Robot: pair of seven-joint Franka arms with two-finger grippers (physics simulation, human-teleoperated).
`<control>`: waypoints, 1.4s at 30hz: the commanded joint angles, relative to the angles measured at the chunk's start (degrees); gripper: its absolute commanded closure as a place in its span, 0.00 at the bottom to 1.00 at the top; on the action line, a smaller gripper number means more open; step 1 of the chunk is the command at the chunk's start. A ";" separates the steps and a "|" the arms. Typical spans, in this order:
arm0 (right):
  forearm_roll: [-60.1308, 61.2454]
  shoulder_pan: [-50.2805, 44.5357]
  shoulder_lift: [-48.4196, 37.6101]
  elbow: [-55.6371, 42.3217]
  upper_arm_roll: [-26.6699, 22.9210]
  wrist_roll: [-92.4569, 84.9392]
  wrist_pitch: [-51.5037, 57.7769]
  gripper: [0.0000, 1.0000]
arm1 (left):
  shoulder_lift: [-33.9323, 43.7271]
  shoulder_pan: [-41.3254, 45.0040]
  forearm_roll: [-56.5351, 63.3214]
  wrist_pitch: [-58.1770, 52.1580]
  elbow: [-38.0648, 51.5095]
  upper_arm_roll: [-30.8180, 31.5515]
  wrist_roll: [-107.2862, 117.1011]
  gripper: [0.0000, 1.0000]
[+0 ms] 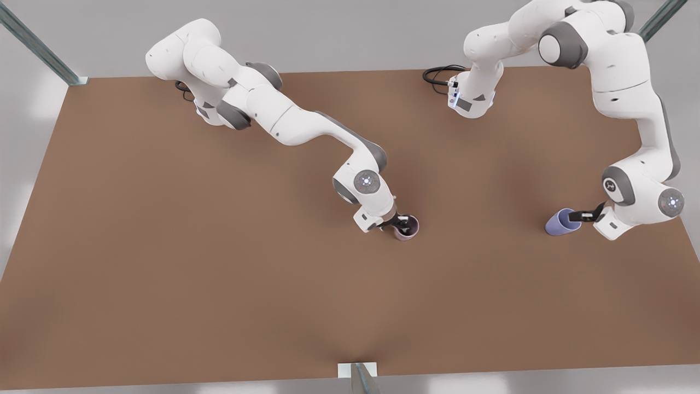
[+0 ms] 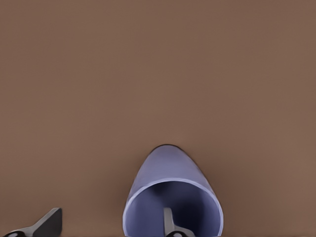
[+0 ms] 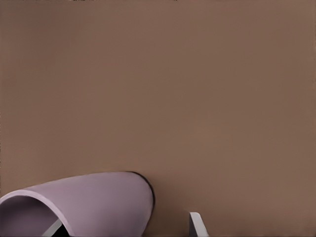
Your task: Stack the cups, with the pink cup at the bottom and the purple cup at the top
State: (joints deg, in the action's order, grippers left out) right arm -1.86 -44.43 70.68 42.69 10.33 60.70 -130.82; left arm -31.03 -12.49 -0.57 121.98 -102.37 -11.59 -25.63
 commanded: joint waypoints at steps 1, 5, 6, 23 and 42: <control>0.01 -0.05 -0.28 -0.32 0.04 10.67 -0.14 0.00 | -0.43 -0.08 0.04 2.03 -0.02 -0.01 -7.41 0.00; 0.01 -0.75 -1.51 -0.33 0.04 10.67 1.80 0.00 | -0.96 -0.08 0.04 1.86 -0.11 0.26 -6.62 0.65; 0.01 -0.75 -1.69 -0.33 0.04 10.67 2.50 0.00 | -1.05 0.01 0.04 1.77 -0.11 0.43 -6.45 0.68; -0.51 44.51 -52.13 32.11 -0.05 -43.12 35.28 0.00 | 13.81 28.13 0.04 -10.09 2.17 2.98 41.00 0.79; 2.65 48.03 -61.28 45.47 -4.70 -84.36 36.61 0.00 | 5.63 45.63 -10.77 -19.33 10.79 3.86 70.28 0.79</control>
State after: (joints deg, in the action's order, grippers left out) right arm 1.13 2.87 9.53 88.28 5.88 -10.77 -98.19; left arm -25.47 33.22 -9.59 103.18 -91.28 -7.79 21.01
